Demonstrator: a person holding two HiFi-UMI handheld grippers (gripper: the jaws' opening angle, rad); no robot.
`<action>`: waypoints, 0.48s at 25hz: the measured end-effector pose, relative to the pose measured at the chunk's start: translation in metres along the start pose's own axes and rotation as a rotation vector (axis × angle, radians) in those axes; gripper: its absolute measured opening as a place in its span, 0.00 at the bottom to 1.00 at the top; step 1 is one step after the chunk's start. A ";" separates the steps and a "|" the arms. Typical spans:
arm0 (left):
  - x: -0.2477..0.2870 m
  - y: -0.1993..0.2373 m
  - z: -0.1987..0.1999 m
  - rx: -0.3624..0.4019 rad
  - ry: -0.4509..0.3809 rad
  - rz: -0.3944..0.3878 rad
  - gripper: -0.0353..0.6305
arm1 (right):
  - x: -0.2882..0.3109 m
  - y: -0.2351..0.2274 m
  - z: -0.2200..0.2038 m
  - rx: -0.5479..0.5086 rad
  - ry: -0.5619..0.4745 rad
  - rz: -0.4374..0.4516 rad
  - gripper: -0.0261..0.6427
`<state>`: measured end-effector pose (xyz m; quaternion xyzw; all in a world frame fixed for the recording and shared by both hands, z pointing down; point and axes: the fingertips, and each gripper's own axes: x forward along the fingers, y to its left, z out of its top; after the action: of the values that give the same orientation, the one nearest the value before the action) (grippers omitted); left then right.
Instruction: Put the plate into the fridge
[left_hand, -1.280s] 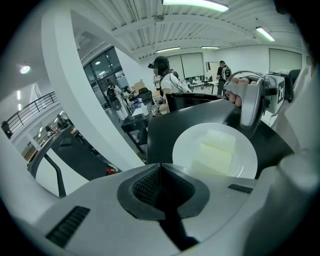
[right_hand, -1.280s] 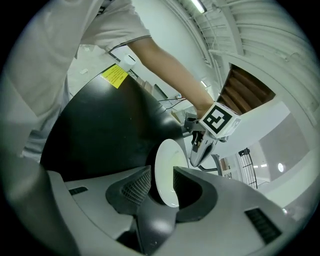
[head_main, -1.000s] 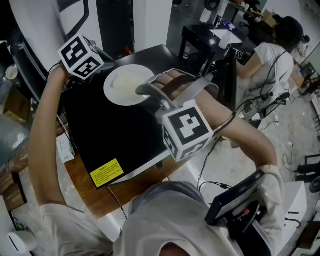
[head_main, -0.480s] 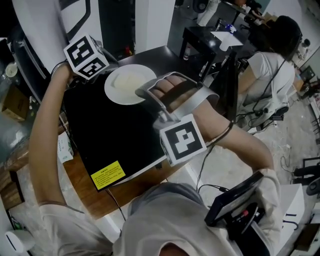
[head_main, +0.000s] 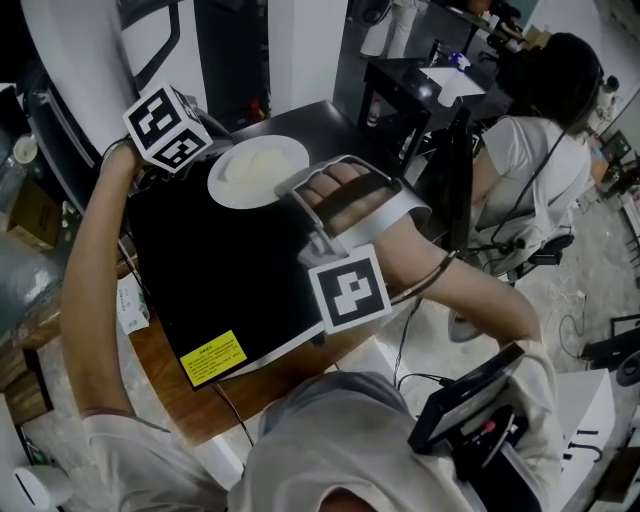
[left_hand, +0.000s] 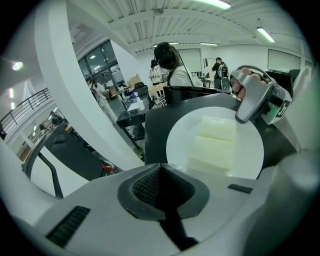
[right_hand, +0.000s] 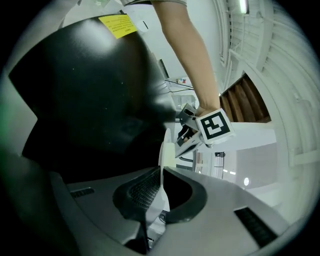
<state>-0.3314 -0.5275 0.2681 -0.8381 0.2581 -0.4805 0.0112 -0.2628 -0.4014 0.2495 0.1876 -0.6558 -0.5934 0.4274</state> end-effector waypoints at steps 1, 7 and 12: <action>0.001 0.000 0.000 0.002 0.004 0.001 0.08 | 0.000 -0.003 -0.003 -0.008 0.006 -0.026 0.09; -0.009 -0.009 0.003 0.034 0.030 -0.015 0.08 | -0.006 -0.010 -0.009 -0.007 0.000 -0.063 0.09; -0.010 -0.026 0.014 0.053 0.030 0.007 0.08 | -0.022 -0.007 -0.019 0.000 -0.025 -0.091 0.09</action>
<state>-0.3130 -0.5033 0.2592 -0.8293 0.2483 -0.4996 0.0310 -0.2375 -0.3977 0.2345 0.2098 -0.6519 -0.6144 0.3919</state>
